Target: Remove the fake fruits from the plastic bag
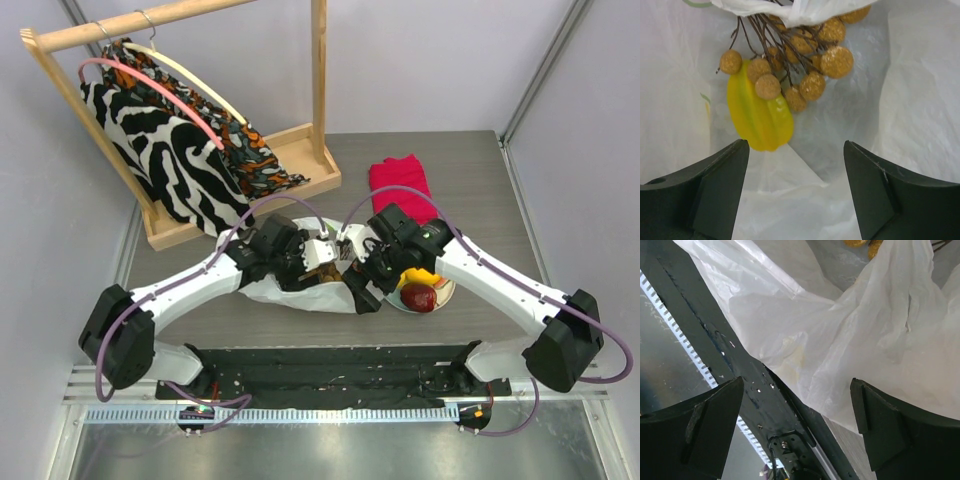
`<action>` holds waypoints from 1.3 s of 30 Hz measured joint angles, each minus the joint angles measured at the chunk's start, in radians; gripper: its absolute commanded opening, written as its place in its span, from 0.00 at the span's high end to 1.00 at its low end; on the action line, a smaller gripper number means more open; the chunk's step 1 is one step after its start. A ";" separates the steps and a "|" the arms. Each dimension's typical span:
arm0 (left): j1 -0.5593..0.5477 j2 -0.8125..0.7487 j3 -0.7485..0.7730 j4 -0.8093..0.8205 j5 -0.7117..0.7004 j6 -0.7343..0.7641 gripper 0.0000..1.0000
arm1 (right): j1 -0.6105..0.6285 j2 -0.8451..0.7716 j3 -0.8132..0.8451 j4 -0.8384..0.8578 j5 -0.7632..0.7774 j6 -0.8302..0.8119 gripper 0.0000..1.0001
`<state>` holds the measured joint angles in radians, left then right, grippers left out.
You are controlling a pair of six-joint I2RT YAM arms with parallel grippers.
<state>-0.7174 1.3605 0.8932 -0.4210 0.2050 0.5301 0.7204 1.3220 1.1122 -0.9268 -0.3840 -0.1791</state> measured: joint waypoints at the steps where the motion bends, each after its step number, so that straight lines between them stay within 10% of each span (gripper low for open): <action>1: 0.000 0.010 0.000 0.013 0.000 0.000 0.20 | 0.001 0.000 0.000 0.003 0.000 -0.007 0.03; 23: 0.000 0.214 -0.063 0.342 -0.123 0.006 0.22 | 0.004 0.029 -0.019 0.026 -0.021 -0.029 0.03; 30: 0.002 0.271 -0.058 0.378 -0.143 0.011 0.71 | 0.004 0.033 -0.031 0.030 -0.026 -0.029 0.02; 39: 0.003 0.229 -0.022 0.242 -0.095 0.014 1.00 | 0.004 0.035 -0.046 0.032 -0.019 -0.031 0.02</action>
<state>-0.7147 1.5898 0.8711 -0.1791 0.1104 0.5442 0.7246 1.3567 1.0660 -0.8948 -0.4030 -0.2104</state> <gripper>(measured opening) 0.582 0.978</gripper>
